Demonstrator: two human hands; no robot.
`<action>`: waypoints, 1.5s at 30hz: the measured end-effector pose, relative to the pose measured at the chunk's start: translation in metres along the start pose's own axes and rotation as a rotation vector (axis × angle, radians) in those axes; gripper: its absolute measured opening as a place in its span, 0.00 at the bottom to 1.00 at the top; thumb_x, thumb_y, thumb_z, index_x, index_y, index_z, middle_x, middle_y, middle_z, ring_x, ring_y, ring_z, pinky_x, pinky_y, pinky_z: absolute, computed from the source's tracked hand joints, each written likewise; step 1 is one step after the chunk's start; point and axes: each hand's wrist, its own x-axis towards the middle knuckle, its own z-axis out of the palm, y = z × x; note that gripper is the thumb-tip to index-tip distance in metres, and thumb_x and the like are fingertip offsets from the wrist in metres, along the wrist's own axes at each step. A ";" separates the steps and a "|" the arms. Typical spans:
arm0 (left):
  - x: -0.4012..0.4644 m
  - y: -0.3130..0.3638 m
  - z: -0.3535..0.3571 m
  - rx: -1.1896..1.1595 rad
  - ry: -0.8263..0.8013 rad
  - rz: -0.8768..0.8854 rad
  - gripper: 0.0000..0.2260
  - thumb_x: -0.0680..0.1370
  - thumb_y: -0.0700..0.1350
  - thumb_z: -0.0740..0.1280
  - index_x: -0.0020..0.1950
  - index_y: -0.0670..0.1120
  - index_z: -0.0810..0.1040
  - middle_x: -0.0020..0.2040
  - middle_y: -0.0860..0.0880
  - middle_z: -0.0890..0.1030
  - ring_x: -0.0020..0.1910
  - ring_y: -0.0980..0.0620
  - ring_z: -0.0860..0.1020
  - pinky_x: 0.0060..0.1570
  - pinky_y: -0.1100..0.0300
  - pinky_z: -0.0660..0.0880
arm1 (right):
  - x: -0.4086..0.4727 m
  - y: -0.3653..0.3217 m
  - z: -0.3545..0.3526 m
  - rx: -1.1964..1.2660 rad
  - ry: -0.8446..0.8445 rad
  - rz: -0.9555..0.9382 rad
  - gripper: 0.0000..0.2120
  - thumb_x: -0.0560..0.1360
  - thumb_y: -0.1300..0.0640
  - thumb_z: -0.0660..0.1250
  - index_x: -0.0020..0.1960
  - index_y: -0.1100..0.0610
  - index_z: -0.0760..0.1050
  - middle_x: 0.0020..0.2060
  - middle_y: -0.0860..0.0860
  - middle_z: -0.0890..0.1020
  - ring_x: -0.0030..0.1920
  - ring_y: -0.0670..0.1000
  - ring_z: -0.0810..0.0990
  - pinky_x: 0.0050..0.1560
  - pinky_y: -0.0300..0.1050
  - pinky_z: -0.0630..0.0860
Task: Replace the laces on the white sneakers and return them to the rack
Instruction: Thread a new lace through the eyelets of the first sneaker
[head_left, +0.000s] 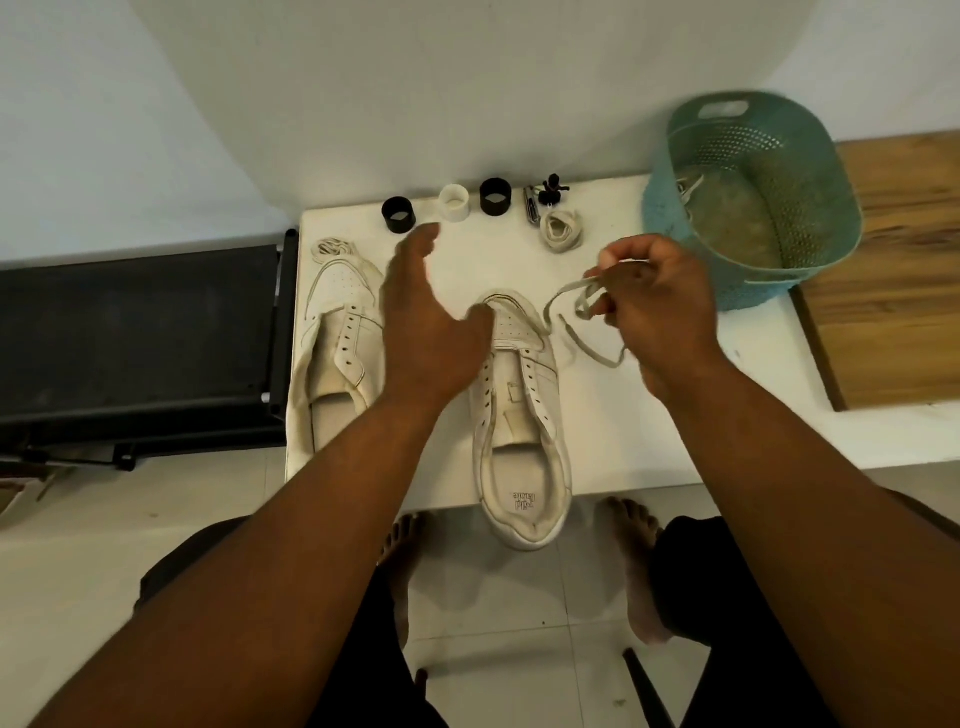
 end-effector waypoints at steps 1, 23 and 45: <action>-0.002 0.004 0.001 0.029 -0.112 0.162 0.31 0.72 0.42 0.74 0.74 0.49 0.69 0.69 0.52 0.74 0.70 0.53 0.72 0.69 0.57 0.69 | -0.005 -0.002 0.004 0.002 -0.099 -0.026 0.02 0.80 0.62 0.68 0.52 0.59 0.79 0.44 0.55 0.86 0.34 0.46 0.84 0.33 0.36 0.77; -0.010 0.019 0.005 -0.174 -0.386 0.340 0.22 0.83 0.48 0.63 0.77 0.45 0.68 0.68 0.49 0.77 0.68 0.52 0.76 0.68 0.50 0.73 | -0.019 0.013 0.024 -0.129 -0.302 -0.355 0.05 0.76 0.61 0.74 0.45 0.53 0.81 0.37 0.49 0.85 0.38 0.53 0.84 0.42 0.49 0.82; -0.005 0.009 0.000 0.021 -0.388 0.418 0.16 0.85 0.46 0.61 0.71 0.45 0.77 0.64 0.49 0.81 0.65 0.56 0.77 0.66 0.54 0.74 | -0.020 0.014 0.016 -0.471 -0.476 -0.492 0.08 0.75 0.61 0.75 0.44 0.49 0.81 0.36 0.40 0.82 0.37 0.40 0.81 0.39 0.30 0.72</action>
